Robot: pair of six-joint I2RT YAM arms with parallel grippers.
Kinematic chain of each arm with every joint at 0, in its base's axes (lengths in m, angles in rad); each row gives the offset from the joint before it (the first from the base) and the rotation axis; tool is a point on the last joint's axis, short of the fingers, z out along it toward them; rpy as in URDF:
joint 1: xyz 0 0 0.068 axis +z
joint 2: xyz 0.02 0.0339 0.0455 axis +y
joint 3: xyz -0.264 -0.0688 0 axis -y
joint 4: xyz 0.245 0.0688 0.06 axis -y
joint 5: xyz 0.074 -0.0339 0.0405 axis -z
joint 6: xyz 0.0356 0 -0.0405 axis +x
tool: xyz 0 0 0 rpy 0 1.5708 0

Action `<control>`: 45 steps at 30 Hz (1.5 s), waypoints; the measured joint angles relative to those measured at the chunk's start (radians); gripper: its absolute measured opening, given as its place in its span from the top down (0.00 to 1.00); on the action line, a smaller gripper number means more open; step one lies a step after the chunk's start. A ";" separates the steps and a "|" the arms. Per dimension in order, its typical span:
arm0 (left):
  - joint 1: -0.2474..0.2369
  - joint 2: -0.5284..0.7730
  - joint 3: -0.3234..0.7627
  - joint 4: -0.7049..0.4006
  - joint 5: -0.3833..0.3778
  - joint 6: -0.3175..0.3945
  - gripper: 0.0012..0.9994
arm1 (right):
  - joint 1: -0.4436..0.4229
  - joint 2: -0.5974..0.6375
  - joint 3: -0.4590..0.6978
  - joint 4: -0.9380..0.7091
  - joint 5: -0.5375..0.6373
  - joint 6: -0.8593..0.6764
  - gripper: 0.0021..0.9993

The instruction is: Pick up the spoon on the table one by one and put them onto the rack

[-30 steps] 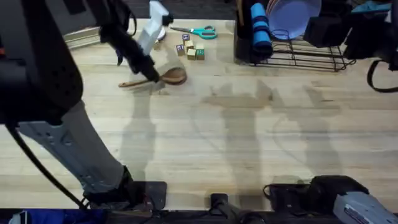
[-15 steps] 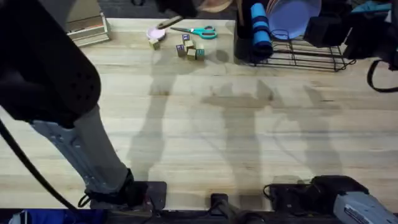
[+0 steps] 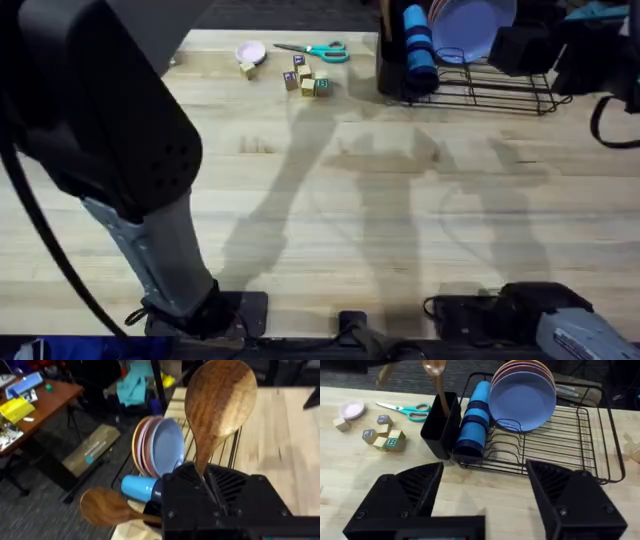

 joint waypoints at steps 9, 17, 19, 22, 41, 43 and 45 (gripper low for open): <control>-0.022 0.006 0.000 0.153 0.005 -0.176 0.96 | 0.000 0.000 0.000 0.000 0.000 0.000 0.00; -0.029 0.113 0.002 0.296 0.067 -0.330 0.96 | 0.000 0.000 0.000 0.000 0.000 0.000 0.00; -0.031 0.150 0.002 0.307 0.078 -0.360 0.96 | 0.000 0.000 0.000 0.000 0.000 0.000 0.00; -0.036 0.192 0.002 0.306 0.082 -0.389 0.96 | 0.000 0.000 0.000 0.000 0.000 0.000 0.00; -0.053 0.249 0.002 0.136 0.107 -0.351 0.96 | 0.000 0.000 0.000 0.000 0.000 0.000 0.00; -0.048 0.249 0.002 0.088 0.104 -0.318 0.96 | 0.000 0.000 0.000 0.000 0.000 0.000 0.00; -0.045 0.249 0.002 0.024 0.093 -0.279 0.96 | 0.000 0.000 0.000 0.000 0.000 0.000 0.00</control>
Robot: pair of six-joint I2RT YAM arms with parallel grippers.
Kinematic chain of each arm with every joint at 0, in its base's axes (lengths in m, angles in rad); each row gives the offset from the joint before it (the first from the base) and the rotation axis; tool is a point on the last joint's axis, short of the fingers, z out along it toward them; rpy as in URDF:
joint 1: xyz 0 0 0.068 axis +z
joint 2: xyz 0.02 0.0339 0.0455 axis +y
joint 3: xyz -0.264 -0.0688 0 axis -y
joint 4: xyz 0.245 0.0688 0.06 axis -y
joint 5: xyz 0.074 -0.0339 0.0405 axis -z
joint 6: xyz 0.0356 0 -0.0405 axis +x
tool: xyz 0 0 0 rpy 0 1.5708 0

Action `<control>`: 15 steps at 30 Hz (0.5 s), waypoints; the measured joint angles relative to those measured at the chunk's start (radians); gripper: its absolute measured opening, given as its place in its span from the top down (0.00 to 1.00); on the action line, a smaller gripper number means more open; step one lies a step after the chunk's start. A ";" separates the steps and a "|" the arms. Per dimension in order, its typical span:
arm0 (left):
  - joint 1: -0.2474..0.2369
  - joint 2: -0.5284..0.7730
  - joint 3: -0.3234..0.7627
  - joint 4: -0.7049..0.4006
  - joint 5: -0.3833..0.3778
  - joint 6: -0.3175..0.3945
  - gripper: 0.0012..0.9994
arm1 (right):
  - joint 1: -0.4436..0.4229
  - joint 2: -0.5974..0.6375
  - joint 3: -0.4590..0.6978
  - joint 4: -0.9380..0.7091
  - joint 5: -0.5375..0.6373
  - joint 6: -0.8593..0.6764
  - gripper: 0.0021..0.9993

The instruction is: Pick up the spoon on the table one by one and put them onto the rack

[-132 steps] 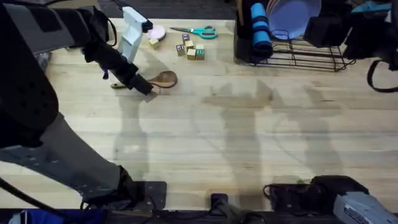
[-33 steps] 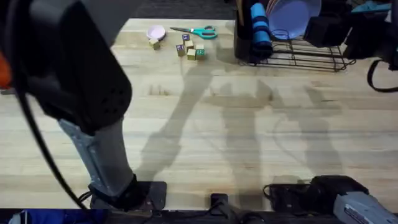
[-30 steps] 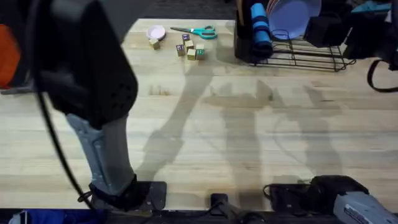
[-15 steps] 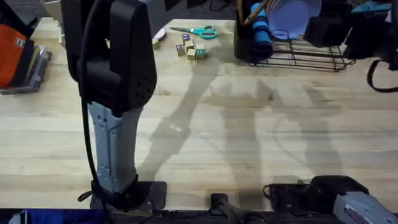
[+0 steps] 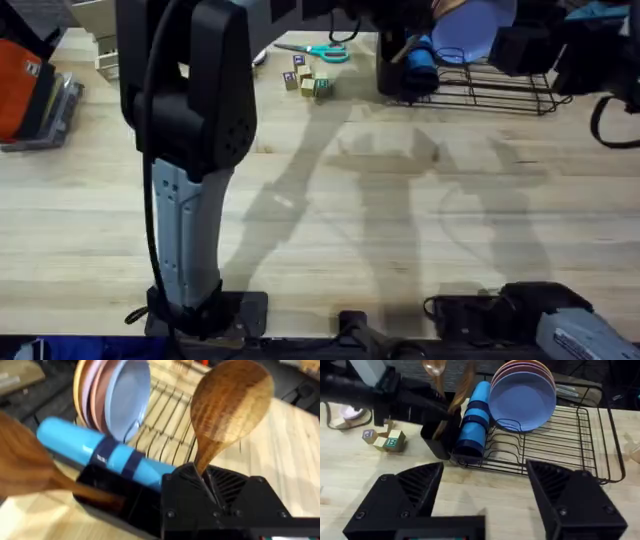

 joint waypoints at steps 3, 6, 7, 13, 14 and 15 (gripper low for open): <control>0.001 0.000 0.000 -0.064 -0.016 0.055 0.96 | 0.000 0.000 0.000 0.000 0.000 0.000 0.00; 0.001 0.000 0.000 -0.112 -0.034 0.095 0.96 | 0.000 0.000 0.000 0.000 0.000 0.000 0.00; 0.001 0.000 0.000 -0.132 -0.044 0.111 0.96 | 0.000 0.000 0.000 0.000 0.000 0.000 0.00; 0.002 -0.001 0.010 -0.202 -0.073 0.181 0.96 | 0.000 0.000 0.000 0.000 0.000 0.000 0.00; 0.002 -0.001 0.011 -0.205 -0.074 0.188 0.96 | 0.000 0.000 0.000 0.000 0.000 0.000 0.00; 0.002 -0.001 0.013 -0.208 -0.076 0.196 0.94 | 0.000 0.000 0.000 0.000 0.000 0.000 0.00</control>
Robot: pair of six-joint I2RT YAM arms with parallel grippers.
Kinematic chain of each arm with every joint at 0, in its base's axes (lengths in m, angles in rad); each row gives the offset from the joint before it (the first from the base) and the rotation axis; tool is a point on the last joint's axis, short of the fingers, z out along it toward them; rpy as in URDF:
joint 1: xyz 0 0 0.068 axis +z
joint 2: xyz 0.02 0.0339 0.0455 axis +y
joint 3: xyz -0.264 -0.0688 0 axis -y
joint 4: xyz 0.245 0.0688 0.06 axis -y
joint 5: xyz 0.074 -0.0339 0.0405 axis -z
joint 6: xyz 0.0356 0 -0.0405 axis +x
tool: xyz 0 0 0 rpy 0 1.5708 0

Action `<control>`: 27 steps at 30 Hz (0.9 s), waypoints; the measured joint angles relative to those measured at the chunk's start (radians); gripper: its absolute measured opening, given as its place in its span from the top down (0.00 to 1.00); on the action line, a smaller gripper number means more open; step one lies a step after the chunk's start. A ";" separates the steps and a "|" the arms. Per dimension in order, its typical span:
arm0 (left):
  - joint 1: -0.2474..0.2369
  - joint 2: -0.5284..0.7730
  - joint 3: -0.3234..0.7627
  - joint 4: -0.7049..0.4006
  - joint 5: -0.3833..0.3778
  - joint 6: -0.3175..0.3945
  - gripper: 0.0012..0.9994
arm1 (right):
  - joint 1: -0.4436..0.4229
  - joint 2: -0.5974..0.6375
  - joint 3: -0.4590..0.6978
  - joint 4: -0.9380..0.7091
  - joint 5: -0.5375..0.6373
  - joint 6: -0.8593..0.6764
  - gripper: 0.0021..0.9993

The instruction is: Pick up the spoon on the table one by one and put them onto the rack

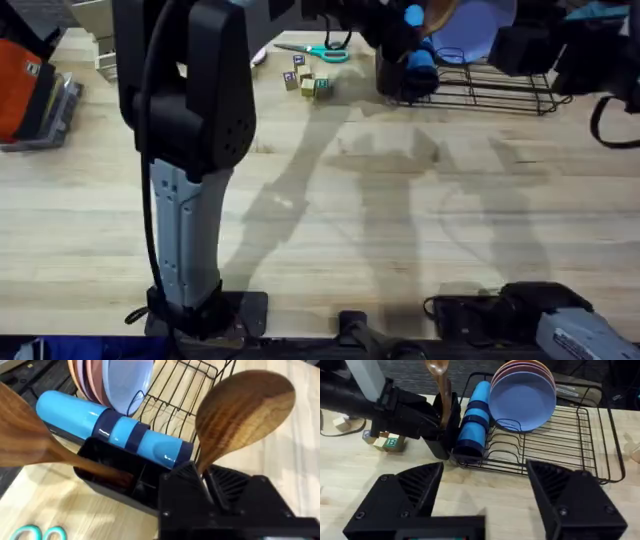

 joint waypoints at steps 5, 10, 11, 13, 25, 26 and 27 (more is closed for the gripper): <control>0.000 0.001 0.000 -0.025 -0.030 0.016 0.59 | 0.000 0.000 0.000 0.000 0.000 0.000 0.00; 0.008 0.000 0.000 -0.034 -0.042 0.037 0.01 | 0.000 0.000 0.000 0.000 0.000 0.000 0.00; 0.011 0.000 0.000 -0.042 -0.042 0.037 0.01 | 0.000 0.000 0.000 0.000 0.000 0.000 0.00; 0.020 0.000 0.000 -0.062 -0.041 0.037 0.01 | 0.000 0.000 0.000 0.000 0.000 0.000 0.00; 0.101 -0.064 0.000 -0.167 -0.015 0.041 0.00 | 0.000 0.000 0.000 0.000 0.000 0.000 0.00; 0.111 -0.083 0.000 -0.176 -0.018 0.042 0.00 | 0.000 0.000 0.000 0.000 0.000 0.000 0.00; 0.122 -0.103 0.000 -0.188 -0.022 0.047 0.00 | 0.000 0.000 0.000 0.000 0.000 0.000 0.00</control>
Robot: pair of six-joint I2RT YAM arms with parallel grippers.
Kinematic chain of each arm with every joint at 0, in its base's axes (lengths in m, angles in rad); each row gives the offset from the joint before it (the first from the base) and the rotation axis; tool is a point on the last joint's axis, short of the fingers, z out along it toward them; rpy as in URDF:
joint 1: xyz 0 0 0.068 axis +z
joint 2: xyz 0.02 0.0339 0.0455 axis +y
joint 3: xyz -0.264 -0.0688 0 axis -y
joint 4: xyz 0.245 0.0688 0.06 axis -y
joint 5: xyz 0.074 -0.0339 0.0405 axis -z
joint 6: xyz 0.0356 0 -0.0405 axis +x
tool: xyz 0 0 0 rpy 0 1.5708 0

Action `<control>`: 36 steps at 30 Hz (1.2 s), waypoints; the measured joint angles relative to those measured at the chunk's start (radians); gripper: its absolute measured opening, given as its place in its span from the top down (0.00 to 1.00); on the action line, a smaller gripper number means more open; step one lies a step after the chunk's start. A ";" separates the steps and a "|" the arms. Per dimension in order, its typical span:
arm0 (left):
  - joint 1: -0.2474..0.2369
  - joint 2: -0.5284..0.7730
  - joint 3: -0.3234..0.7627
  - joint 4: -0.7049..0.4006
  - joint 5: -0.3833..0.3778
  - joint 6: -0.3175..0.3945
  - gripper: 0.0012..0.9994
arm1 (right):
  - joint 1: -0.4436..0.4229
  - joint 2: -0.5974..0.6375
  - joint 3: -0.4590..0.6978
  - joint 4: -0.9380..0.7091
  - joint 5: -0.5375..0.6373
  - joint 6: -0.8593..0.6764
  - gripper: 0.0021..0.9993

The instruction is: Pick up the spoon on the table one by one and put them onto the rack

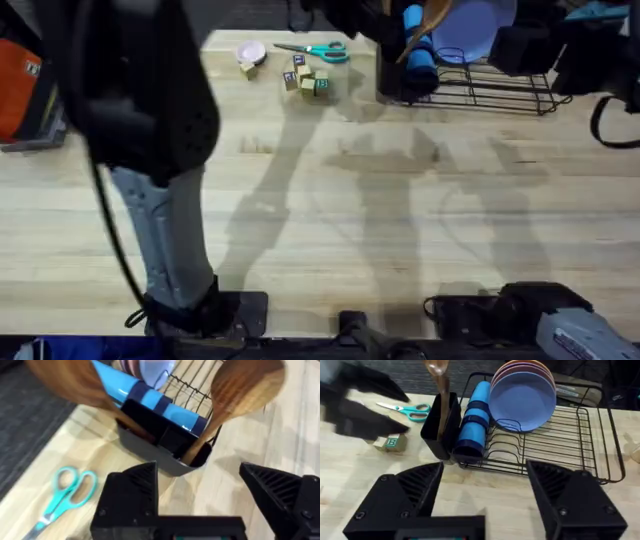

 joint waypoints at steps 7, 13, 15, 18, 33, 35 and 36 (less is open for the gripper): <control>0.057 -0.224 0.000 -0.295 -0.313 0.052 0.01 | 0.000 0.000 0.000 -0.001 0.000 0.000 0.00; 0.077 -0.336 0.000 -0.562 -0.499 0.037 0.01 | 0.000 0.000 0.000 -0.047 0.000 0.000 0.00; 0.099 -0.353 0.000 -0.602 -0.515 0.010 0.01 | 0.000 0.000 0.000 -0.062 0.000 0.000 0.00; 0.151 -0.370 0.000 -0.666 -0.532 -0.025 0.00 | 0.000 0.000 0.000 -0.072 0.000 0.000 0.00; 0.334 -0.384 0.000 -0.828 -0.555 -0.055 0.00 | 0.000 0.000 0.000 -0.073 0.000 0.000 0.00; 0.335 -0.384 0.000 -0.828 -0.555 -0.057 0.00 | 0.000 0.000 0.000 -0.075 0.000 0.000 0.00; 0.335 -0.384 0.000 -0.828 -0.555 -0.059 0.00 | 0.000 0.000 0.000 -0.075 0.000 0.000 0.00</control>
